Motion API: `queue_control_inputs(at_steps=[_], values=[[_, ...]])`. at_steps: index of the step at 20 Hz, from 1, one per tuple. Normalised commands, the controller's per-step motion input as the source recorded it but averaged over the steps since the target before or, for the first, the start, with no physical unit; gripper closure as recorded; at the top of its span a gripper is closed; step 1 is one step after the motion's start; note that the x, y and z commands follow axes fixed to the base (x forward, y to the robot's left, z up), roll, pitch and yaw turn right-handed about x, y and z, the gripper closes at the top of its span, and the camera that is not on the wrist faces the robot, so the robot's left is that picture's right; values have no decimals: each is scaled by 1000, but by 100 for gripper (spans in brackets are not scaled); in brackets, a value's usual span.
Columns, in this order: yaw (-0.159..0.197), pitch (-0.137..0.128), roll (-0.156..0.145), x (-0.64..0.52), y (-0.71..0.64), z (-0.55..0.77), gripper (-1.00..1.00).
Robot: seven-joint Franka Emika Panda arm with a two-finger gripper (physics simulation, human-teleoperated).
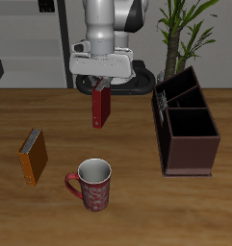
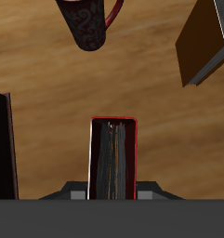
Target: Place the striped book into the left desk caddy's front compartment and place the red book into the left desk caddy's left compartment and place the orange book into the left desk caddy's back compartment
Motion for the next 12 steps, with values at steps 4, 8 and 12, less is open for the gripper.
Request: queue_control_inputs(at_steps=[4, 8, 12], values=[[-33, -39, 43, -412, 285, 15, 100], [-16, -44, 55, -516, 400, -33, 100], [-10, -41, 33, -365, 272, -26, 100]])
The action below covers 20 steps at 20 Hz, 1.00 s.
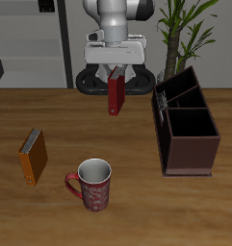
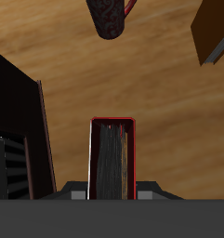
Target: Place the striped book into the left desk caddy's front compartment and place the red book into the left desk caddy's left compartment and place the orange book into the left desk caddy's back compartment
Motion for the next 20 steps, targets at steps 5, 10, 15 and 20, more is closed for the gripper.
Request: queue_control_inputs(at_steps=[5, 10, 15, 20], values=[[-7, -31, 46, -387, 301, -80, 100], [-10, 7, 34, -292, 148, -120, 100], [-18, -10, -4, -282, 104, -93, 100], [14, 16, 46, -297, 266, -205, 100]])
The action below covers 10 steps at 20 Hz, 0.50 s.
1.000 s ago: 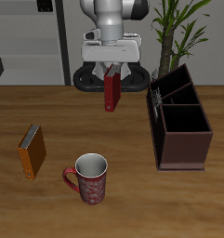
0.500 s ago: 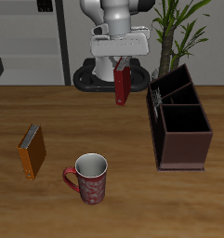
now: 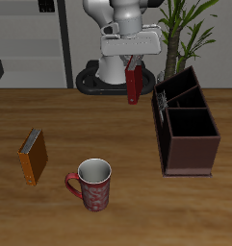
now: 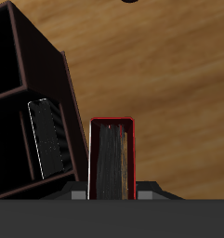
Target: Place the striped book into the left desk caddy's front compartment and place the red book into the left desk caddy's left compartment and place the orange book into the left desk caddy's back compartment
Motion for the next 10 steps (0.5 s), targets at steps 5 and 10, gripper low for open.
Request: queue_control_inputs(at_steps=[5, 10], values=[[22, 15, -29, -176, 228, -216, 100], [12, -56, -50, -308, 218, -57, 100]])
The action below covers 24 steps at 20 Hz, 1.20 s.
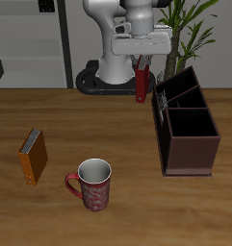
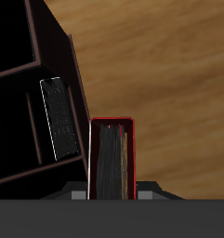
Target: Place the striped book into the left desk caddy's front compartment and place the red book into the left desk caddy's left compartment and place the orange book into the left desk caddy's back compartment
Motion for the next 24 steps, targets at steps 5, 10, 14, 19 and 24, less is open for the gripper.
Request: queue_control_inputs(at_steps=[5, 10, 14, 19, 24], values=[[20, -53, 45, -334, 217, 60, 100], [19, -57, 47, -288, 168, 128, 100], [8, -7, 21, -120, 91, -10, 100], [25, 7, 50, -14, 198, -18, 100], [17, 10, 44, 33, 230, -28, 100]])
